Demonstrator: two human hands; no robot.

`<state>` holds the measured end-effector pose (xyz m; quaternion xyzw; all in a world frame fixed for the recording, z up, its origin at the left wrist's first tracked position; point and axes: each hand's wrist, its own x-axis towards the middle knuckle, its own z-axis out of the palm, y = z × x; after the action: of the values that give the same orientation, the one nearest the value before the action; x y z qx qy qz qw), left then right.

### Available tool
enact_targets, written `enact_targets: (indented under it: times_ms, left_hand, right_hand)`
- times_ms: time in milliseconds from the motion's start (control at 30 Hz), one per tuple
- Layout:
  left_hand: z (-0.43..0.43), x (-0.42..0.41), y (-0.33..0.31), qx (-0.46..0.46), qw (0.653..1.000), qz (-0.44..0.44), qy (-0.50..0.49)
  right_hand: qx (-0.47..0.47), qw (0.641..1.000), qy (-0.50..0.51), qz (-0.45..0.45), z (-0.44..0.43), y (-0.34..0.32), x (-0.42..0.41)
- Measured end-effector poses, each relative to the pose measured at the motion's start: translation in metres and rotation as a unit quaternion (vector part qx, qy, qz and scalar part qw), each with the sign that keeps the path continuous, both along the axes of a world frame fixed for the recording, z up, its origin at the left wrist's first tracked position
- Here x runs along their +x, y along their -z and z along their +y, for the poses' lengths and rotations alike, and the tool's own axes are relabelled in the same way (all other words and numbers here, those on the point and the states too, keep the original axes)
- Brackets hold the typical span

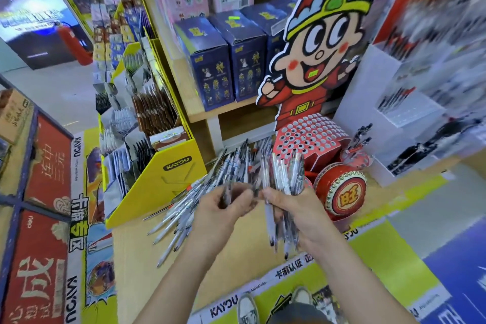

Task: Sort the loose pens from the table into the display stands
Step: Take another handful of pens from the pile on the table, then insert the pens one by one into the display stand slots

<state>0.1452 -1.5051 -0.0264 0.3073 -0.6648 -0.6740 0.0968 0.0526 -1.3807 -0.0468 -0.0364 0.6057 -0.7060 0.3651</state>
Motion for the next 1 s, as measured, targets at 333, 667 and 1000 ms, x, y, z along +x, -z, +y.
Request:
enact_targets:
  times_ms: [333, 667, 1000]
  left_hand:
    - [0.045, -0.096, -0.053, -0.035, 0.993, 0.078, 0.075]
    - [0.134, -0.204, -0.059, 0.055, 0.986, 0.15, 0.05]
    - [0.172, -0.289, -0.055, 0.036, 0.993, 0.11, -0.003]
  right_hand:
    - [-0.022, 0.992, -0.038, 0.115, 0.068, -0.039, -0.05]
    - [-0.059, 0.997, -0.052, 0.015, 0.19, -0.036, -0.154]
    - [-0.139, 0.986, 0.09, -0.03, 0.263, -0.018, -0.254]
